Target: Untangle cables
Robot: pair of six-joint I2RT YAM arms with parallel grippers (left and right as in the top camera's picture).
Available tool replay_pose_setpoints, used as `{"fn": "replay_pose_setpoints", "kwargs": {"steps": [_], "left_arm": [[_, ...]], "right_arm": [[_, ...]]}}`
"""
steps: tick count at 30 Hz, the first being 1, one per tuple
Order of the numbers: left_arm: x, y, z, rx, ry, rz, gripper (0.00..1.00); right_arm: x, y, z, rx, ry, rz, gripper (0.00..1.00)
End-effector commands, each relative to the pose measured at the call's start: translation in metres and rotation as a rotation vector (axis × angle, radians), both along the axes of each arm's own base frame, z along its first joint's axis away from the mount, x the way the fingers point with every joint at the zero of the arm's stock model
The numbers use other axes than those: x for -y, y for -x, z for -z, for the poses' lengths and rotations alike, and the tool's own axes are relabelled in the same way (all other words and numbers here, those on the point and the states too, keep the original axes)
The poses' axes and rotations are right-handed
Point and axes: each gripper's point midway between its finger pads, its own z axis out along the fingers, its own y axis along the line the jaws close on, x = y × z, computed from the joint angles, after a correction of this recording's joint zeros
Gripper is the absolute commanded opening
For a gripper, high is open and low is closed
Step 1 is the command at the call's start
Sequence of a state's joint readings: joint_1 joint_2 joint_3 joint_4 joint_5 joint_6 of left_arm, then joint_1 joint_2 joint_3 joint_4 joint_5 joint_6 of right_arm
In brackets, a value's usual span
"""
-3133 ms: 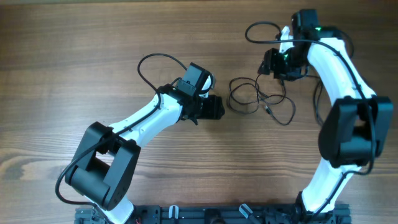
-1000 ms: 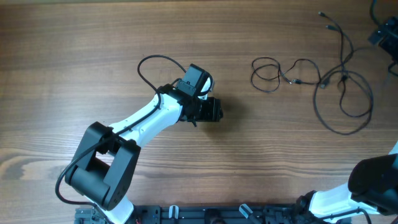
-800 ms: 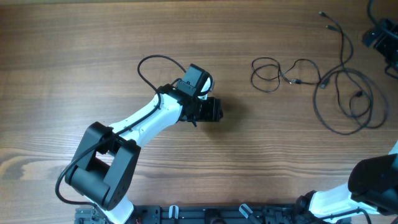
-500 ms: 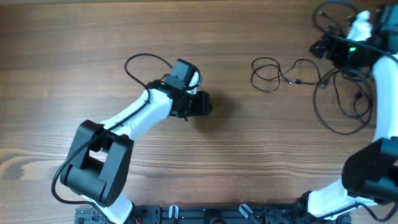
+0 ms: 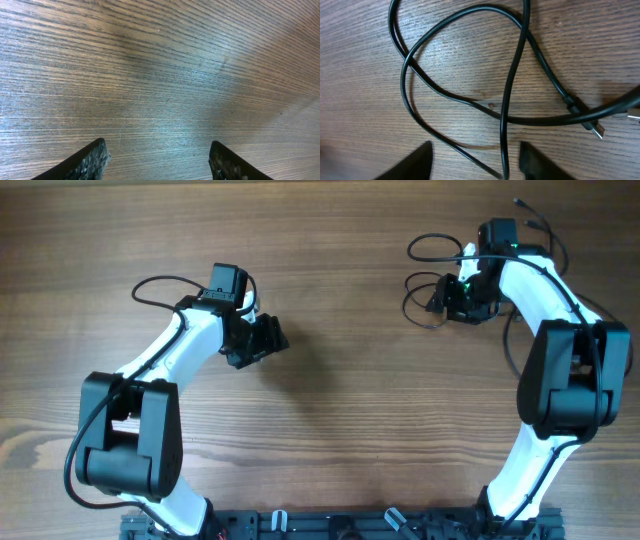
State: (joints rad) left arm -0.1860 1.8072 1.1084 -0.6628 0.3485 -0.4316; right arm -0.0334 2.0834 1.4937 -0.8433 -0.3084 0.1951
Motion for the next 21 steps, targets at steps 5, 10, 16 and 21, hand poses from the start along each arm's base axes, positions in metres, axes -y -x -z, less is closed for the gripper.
{"fn": "replay_pose_setpoints", "kwargs": {"steps": [5, 10, 16, 21], "left_arm": [[-0.001, -0.002, -0.001, 0.007, -0.002, 0.002, 0.67], [-0.001, -0.002, -0.001, 0.007, -0.002, 0.002, 0.67], [0.043, -0.002, -0.027, 0.083, 0.262, 0.178, 0.85], [0.084, -0.016, -0.076, 0.24, 0.577, 0.307, 0.88]], "right_arm": [[-0.072, 0.02, -0.008, -0.036, -0.279, -0.153, 0.04], [-0.139, 0.042, -0.032, 0.027, -0.411, -0.429, 0.05], [-0.175, 0.066, -0.136, 0.303, -0.335, -0.692, 0.05], [-0.173, 0.075, -0.209, 0.51, -0.326, -0.698, 0.04]]}}
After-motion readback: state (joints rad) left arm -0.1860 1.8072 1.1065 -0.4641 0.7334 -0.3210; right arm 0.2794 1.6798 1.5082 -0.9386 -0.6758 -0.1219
